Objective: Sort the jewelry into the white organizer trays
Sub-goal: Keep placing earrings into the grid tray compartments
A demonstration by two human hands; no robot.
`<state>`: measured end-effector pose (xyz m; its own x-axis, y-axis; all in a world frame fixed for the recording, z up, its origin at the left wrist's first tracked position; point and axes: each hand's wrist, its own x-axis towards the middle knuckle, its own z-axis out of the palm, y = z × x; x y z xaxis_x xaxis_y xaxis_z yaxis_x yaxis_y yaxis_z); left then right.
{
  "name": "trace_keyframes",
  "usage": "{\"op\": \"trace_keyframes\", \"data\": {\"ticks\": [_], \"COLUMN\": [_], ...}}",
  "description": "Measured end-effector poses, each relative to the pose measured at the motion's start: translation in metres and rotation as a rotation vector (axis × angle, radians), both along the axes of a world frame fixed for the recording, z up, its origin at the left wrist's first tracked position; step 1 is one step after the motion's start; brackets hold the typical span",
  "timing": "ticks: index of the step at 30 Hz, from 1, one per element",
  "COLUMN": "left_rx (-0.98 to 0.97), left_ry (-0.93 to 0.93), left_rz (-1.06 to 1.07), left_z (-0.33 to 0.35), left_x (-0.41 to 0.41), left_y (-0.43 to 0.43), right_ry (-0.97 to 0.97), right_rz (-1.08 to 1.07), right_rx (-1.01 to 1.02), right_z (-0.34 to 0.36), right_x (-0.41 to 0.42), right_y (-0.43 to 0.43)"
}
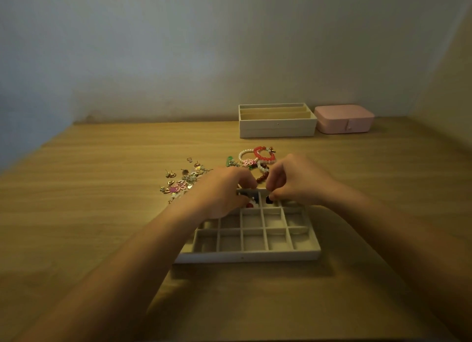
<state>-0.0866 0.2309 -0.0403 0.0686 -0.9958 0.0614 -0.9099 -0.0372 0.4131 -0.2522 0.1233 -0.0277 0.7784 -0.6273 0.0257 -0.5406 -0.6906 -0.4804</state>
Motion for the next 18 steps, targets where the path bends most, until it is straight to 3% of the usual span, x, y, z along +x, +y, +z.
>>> {"op": "trace_keyframes", "data": {"ticks": [13, 18], "left_rx": [0.006, -0.004], "left_ry": [-0.018, -0.042], "left_rz": [-0.009, -0.033], "left_z": [-0.003, -0.002], "left_x": [0.001, -0.002], "left_y": [-0.003, -0.002], "right_ry": [-0.042, -0.047], "right_rz": [-0.017, 0.010], "right_rx": [-0.097, 0.003], "right_z": [-0.016, -0.011], "right_x": [-0.001, -0.005], "right_y": [0.005, 0.001]}}
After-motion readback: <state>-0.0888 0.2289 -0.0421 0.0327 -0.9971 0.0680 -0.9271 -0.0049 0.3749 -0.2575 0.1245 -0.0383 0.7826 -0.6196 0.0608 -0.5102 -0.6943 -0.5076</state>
